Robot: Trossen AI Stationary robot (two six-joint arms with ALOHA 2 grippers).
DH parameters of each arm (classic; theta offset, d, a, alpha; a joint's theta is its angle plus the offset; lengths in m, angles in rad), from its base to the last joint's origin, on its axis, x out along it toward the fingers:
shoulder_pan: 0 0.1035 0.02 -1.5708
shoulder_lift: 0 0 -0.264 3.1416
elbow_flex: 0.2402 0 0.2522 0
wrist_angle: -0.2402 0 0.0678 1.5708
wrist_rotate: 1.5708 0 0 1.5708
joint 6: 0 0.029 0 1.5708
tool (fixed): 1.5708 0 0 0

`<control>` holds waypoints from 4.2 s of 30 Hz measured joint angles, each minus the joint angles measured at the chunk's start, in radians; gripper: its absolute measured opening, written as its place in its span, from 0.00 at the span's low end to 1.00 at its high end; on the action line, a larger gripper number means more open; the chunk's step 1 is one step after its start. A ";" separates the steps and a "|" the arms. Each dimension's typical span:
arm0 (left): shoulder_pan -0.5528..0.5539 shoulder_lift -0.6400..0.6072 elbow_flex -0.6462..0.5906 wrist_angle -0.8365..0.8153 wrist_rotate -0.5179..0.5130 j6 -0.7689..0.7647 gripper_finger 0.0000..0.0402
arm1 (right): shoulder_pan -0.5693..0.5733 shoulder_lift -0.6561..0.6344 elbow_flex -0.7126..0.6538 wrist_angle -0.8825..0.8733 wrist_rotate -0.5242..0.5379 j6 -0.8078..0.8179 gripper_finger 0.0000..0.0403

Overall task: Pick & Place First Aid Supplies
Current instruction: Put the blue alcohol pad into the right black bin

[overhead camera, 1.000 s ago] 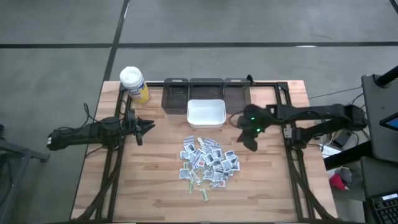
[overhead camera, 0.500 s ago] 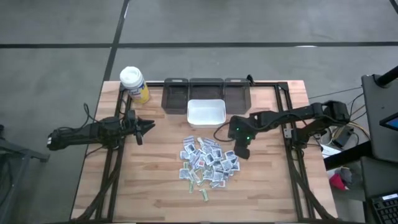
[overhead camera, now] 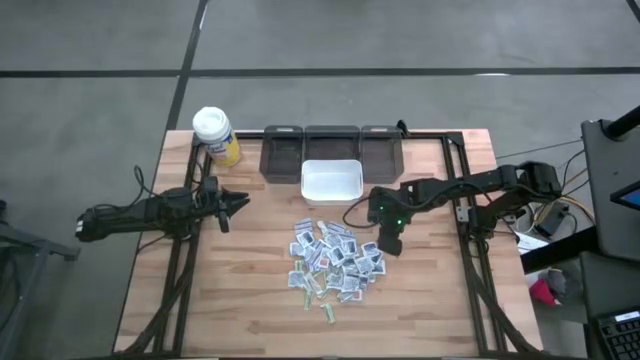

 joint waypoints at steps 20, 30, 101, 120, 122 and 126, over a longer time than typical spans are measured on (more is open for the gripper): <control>0.000 0.000 0.000 0.002 0.000 0.002 0.23 | 0.029 0.063 0.000 -0.003 -0.011 0.048 0.10; 0.000 0.000 0.000 0.002 0.000 0.006 0.23 | 0.029 0.063 0.000 -0.037 -0.003 0.057 0.32; 0.000 0.000 0.002 -0.004 0.000 0.019 0.23 | 0.088 0.191 -0.028 0.127 0.342 0.048 0.03; 0.000 0.000 0.002 -0.003 0.000 0.019 0.23 | 0.068 -0.041 0.092 0.079 0.235 -0.042 0.02; 0.000 0.000 0.002 -0.003 0.000 0.019 0.23 | 0.055 -0.067 0.098 0.086 0.179 -0.048 0.02; 0.000 0.000 0.002 -0.003 0.000 0.019 0.23 | 0.028 -0.107 0.100 0.139 0.030 -0.044 0.02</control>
